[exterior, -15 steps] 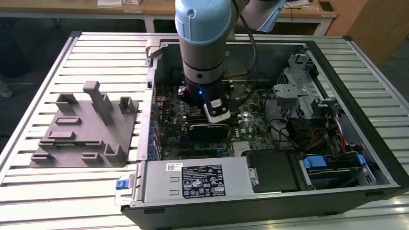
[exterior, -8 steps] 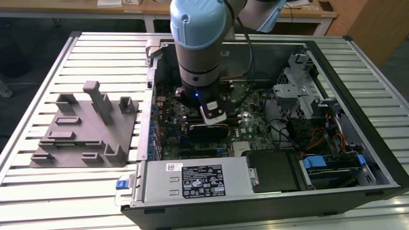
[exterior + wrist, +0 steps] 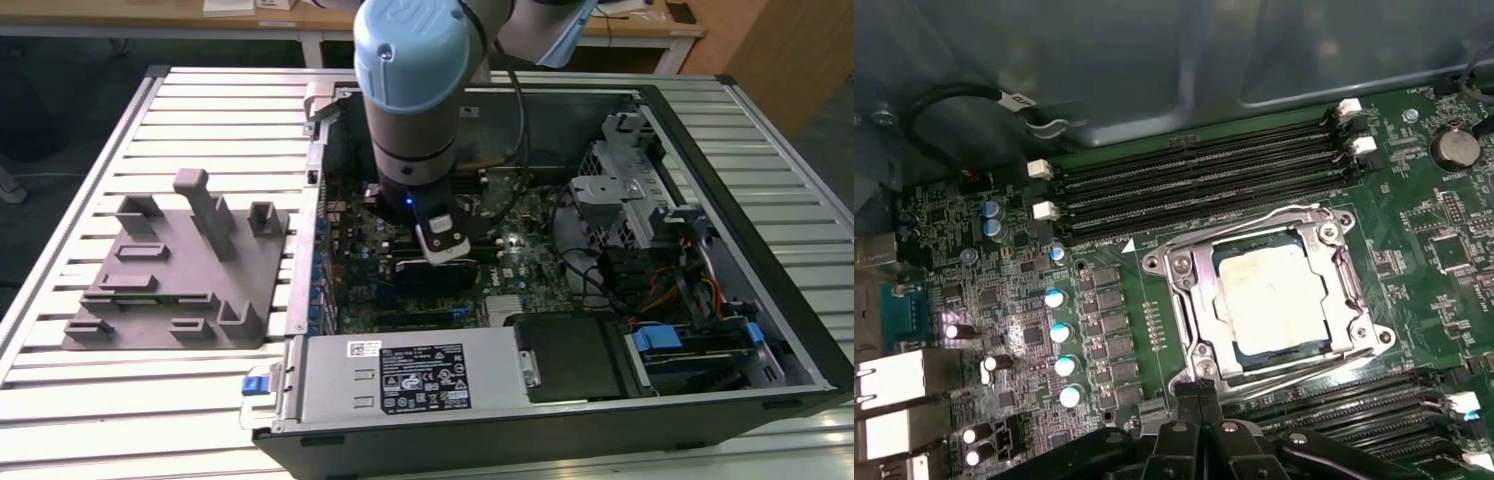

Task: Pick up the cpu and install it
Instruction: 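Install the second cpu locking lever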

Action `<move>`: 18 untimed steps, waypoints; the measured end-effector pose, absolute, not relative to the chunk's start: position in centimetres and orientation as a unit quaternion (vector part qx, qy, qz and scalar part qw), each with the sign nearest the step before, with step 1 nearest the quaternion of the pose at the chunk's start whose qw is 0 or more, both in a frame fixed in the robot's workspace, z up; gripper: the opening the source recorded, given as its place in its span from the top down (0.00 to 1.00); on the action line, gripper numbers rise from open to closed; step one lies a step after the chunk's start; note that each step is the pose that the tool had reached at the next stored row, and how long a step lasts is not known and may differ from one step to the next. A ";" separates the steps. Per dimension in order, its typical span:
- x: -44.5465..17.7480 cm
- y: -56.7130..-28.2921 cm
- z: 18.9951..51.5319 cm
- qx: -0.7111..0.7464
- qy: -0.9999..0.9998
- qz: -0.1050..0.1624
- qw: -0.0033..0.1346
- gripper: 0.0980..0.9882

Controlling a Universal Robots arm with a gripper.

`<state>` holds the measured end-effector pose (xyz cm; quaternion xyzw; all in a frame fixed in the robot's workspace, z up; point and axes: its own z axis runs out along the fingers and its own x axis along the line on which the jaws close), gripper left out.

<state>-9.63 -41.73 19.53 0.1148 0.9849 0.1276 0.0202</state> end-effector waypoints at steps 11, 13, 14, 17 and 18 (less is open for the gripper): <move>-10.0 -41.6 19.0 0.114 0.985 0.130 0.020 0.99; -10.0 -41.6 18.9 0.114 0.985 0.130 0.020 0.99; -10.0 -41.6 18.9 0.114 0.985 0.130 0.020 0.99; -10.0 -41.6 18.9 0.114 0.985 0.130 0.020 0.99; -10.0 -41.6 18.9 0.114 0.985 0.130 0.020 0.99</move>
